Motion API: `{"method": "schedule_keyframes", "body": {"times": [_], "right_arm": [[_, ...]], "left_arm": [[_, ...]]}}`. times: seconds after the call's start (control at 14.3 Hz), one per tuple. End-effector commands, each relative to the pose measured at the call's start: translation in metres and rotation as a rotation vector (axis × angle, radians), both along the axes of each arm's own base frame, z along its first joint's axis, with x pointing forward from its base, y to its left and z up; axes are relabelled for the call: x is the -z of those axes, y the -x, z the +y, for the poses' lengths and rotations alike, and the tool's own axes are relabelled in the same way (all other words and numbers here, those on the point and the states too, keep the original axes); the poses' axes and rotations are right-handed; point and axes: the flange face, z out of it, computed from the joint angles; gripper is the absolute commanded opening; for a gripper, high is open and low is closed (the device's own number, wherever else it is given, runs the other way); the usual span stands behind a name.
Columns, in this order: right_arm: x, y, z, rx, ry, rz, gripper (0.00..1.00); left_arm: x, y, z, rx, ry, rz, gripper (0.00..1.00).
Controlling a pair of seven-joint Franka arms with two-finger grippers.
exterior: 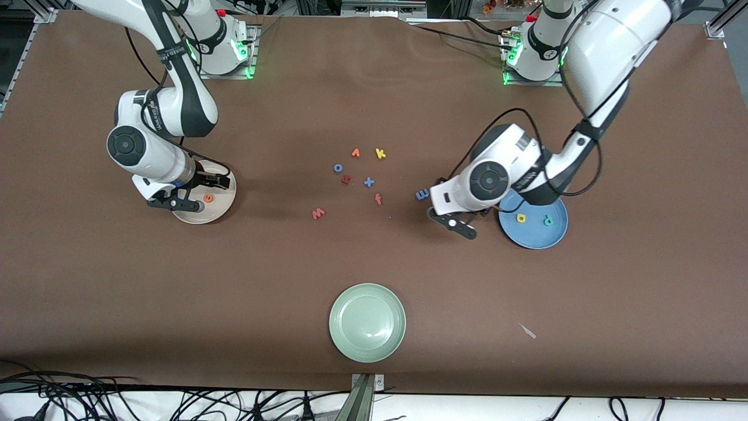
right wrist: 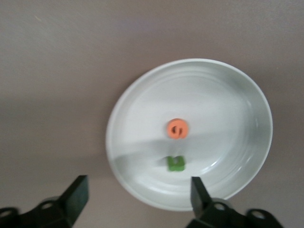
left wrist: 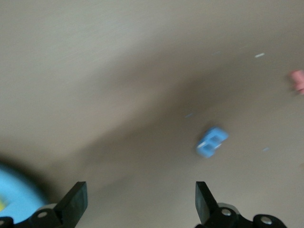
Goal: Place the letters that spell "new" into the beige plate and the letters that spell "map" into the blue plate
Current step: 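Grasp blue m with the left gripper while the right gripper reaches pink W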
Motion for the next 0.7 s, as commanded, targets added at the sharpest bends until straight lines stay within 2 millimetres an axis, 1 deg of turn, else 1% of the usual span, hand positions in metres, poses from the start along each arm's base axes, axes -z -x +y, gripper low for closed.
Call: {"method": "schedule_keyframes", "body": {"times": [0.0, 0.14, 0.21, 0.35, 0.42, 0.56, 0.63], "right_arm": [[-0.019, -0.014, 0.051, 0.096, 0.011, 0.005, 1.0], [-0.008, -0.022, 0.092, 0.163, 0.022, -0.017, 1.0], [-0.001, -0.029, 0.111, 0.215, 0.023, -0.032, 1.0], [0.008, -0.035, 0.147, 0.322, 0.005, -0.028, 1.0], [0.01, -0.039, 0.163, 0.38, -0.009, -0.026, 1.0], [0.012, -0.051, 0.182, 0.521, -0.021, -0.034, 1.0], [0.015, -0.054, 0.197, 0.55, -0.021, -0.039, 1.0]], "left_arm": [[0.016, 0.011, -0.027, 0.072, 0.054, -0.025, 1.0], [0.023, 0.023, -0.04, 0.149, 0.021, -0.052, 1.0], [0.031, 0.032, -0.045, 0.174, 0.011, -0.044, 1.0], [0.043, 0.039, -0.05, 0.194, 0.008, -0.028, 0.98], [0.046, 0.042, -0.055, 0.219, -0.004, -0.039, 0.96], [0.056, 0.044, -0.055, 0.24, -0.015, -0.038, 0.9], [0.062, 0.044, -0.055, 0.24, -0.002, -0.044, 0.85]]}}
